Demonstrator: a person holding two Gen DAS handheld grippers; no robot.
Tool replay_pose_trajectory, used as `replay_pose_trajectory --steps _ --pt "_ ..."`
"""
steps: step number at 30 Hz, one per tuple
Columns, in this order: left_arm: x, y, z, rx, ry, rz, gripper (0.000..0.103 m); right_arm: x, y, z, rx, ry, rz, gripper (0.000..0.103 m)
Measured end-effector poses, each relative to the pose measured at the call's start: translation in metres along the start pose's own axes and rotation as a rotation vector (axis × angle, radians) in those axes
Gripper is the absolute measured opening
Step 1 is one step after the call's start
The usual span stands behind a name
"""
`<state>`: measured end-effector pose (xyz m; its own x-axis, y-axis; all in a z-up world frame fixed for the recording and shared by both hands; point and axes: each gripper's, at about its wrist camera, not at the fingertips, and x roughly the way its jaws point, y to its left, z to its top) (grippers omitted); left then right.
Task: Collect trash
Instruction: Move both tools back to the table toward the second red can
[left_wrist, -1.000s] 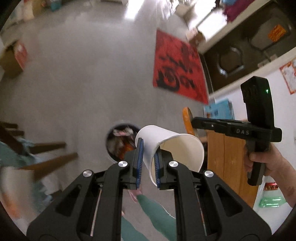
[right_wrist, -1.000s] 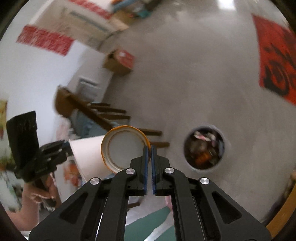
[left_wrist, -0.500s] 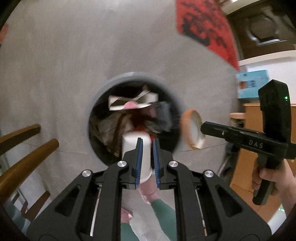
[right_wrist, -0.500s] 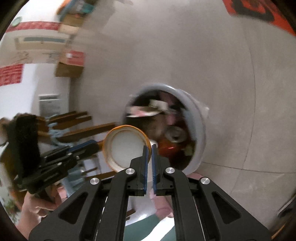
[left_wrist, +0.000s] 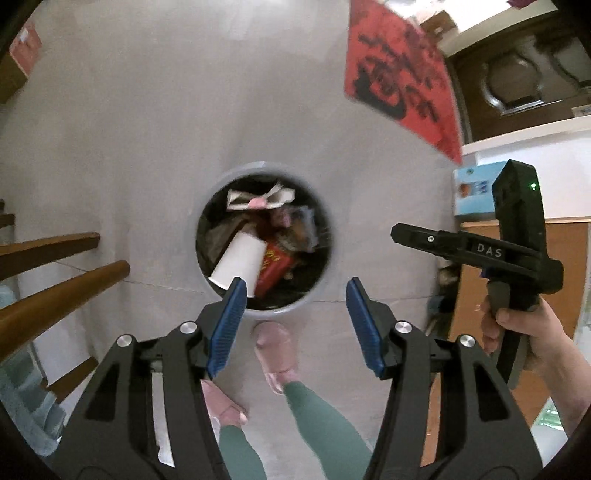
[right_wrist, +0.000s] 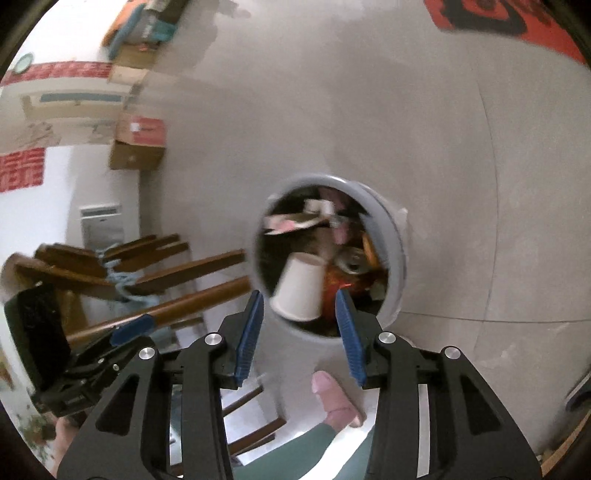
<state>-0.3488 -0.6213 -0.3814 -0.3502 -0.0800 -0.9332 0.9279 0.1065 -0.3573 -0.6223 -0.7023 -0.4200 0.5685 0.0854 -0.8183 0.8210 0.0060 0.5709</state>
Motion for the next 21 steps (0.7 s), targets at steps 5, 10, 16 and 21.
replay_pose_trajectory --steps 5,10,16,21 --pt "-0.115 -0.038 0.002 -0.007 -0.117 -0.001 0.075 -0.096 0.077 -0.002 -0.1 -0.049 0.036 0.052" --pt "-0.245 -0.067 -0.003 -0.011 -0.289 0.057 0.091 -0.191 0.181 -0.001 -0.257 -0.132 0.083 0.063" --pt "-0.364 -0.059 -0.025 -0.086 -0.478 0.184 0.096 -0.244 0.292 -0.003 -0.445 -0.181 0.165 0.071" --pt "-0.434 -0.017 -0.06 -0.224 -0.603 0.274 0.096 -0.233 0.419 -0.015 -0.704 -0.108 0.234 0.074"
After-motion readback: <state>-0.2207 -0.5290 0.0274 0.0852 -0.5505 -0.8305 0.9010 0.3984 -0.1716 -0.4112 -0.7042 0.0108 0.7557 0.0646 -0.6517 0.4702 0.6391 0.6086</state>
